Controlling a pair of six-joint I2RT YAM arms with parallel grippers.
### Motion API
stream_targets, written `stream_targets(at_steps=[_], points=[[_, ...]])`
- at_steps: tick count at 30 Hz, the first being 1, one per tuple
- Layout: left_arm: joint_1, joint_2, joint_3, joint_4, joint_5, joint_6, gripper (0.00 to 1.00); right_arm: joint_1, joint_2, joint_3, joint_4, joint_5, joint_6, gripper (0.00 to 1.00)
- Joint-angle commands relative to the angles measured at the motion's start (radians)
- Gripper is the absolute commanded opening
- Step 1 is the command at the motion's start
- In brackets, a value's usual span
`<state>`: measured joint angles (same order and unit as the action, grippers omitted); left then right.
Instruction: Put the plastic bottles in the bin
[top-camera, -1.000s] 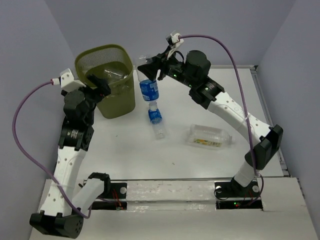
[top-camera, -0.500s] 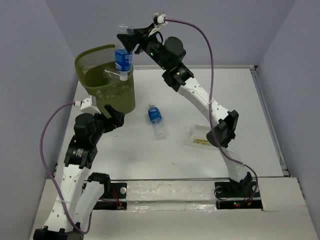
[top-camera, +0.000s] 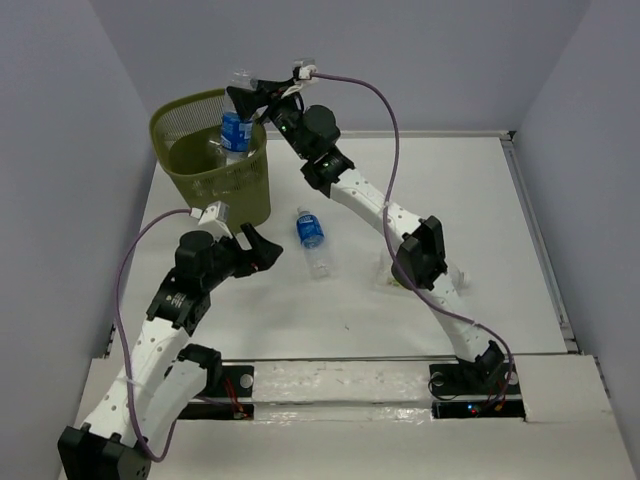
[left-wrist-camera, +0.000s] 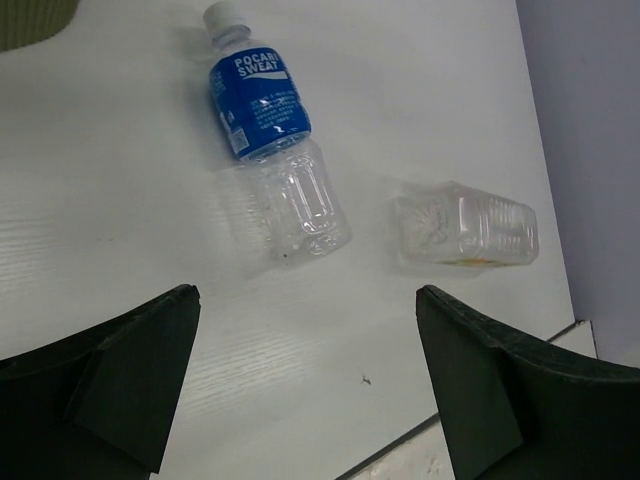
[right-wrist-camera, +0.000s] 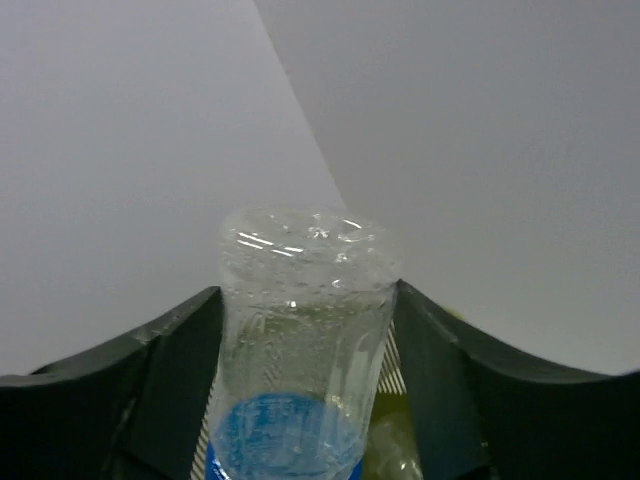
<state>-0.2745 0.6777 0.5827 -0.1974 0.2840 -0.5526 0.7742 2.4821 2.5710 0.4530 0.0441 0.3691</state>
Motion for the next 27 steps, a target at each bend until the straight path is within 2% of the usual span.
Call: stream_targets(at_steps=[1,4,8,12,13,15,16,17,21,23,27], points=[[-0.119,0.045,-0.041,0.128,-0.029,-0.073,0.99,0.025,-0.028,-0.024,0.001,-0.088,-0.042,0.87],[-0.181,0.101,-0.053,0.168,-0.108,-0.104,0.99,0.034,-0.081,-0.052,-0.074,-0.130,-0.097,0.95],[-0.204,0.172,-0.053,0.234,-0.155,-0.138,0.99,0.034,-0.225,-0.205,-0.113,-0.153,-0.130,0.96],[-0.222,0.259,-0.024,0.292,-0.200,-0.139,0.99,0.034,-0.451,-0.510,-0.102,-0.122,-0.159,0.91],[-0.226,0.305,-0.014,0.305,-0.203,-0.139,0.99,0.034,-0.553,-0.666,-0.096,-0.098,-0.156,0.89],[-0.239,0.353,0.017,0.319,-0.210,-0.138,0.99,0.025,-0.655,-0.826,-0.079,-0.064,-0.144,0.88],[-0.242,0.376,0.028,0.325,-0.210,-0.136,0.99,0.025,-0.702,-0.906,-0.067,-0.050,-0.133,0.87],[-0.250,0.423,0.035,0.341,-0.212,-0.136,0.99,-0.001,-0.794,-1.060,-0.057,-0.049,-0.098,0.86],[-0.278,0.542,0.095,0.380,-0.233,-0.142,0.99,-0.062,-0.949,-1.349,-0.033,-0.049,0.002,0.85],[-0.285,0.606,0.130,0.401,-0.258,-0.138,0.99,-0.062,-1.006,-1.447,-0.034,-0.065,0.019,0.85],[-0.287,0.732,0.205,0.417,-0.327,-0.112,0.99,-0.072,-1.054,-1.526,-0.036,-0.102,0.033,0.85]])
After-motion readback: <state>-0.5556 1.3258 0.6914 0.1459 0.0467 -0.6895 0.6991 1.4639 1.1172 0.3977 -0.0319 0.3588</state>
